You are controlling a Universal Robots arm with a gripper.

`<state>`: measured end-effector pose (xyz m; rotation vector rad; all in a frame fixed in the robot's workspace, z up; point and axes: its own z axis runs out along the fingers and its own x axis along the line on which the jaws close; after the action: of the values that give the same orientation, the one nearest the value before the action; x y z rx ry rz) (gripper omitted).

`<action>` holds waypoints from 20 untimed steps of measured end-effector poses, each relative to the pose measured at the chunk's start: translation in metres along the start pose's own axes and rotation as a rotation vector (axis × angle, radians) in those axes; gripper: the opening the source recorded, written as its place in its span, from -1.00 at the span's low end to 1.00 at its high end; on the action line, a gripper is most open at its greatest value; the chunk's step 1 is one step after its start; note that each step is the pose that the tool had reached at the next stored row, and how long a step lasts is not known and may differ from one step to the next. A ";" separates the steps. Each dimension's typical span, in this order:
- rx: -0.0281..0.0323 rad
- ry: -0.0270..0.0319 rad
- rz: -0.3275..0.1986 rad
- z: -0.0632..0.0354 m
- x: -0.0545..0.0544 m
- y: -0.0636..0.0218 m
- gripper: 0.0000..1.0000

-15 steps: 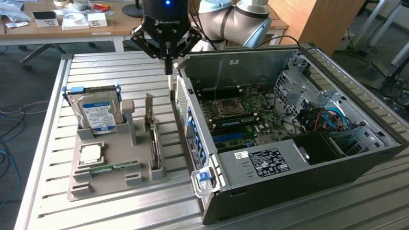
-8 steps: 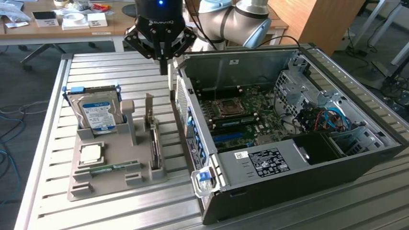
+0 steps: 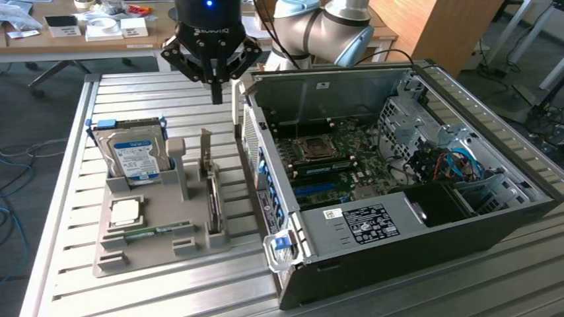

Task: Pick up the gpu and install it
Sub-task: 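Reach for the gpu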

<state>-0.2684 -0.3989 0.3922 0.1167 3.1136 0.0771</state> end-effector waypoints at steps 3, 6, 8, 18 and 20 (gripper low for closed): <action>0.0000 0.0000 0.000 -0.0001 0.004 -0.0003 -0.79; 0.0000 0.0000 0.000 -0.0002 0.009 -0.0006 -0.79; 0.0000 0.0000 0.000 -0.0003 0.011 -0.0008 -0.79; 0.0000 0.0000 0.000 -0.0004 0.016 -0.0012 -0.79; 0.0000 0.0000 0.000 -0.0004 0.016 -0.0013 -0.79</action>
<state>-0.2850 -0.3990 0.3921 0.1164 3.1136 0.0771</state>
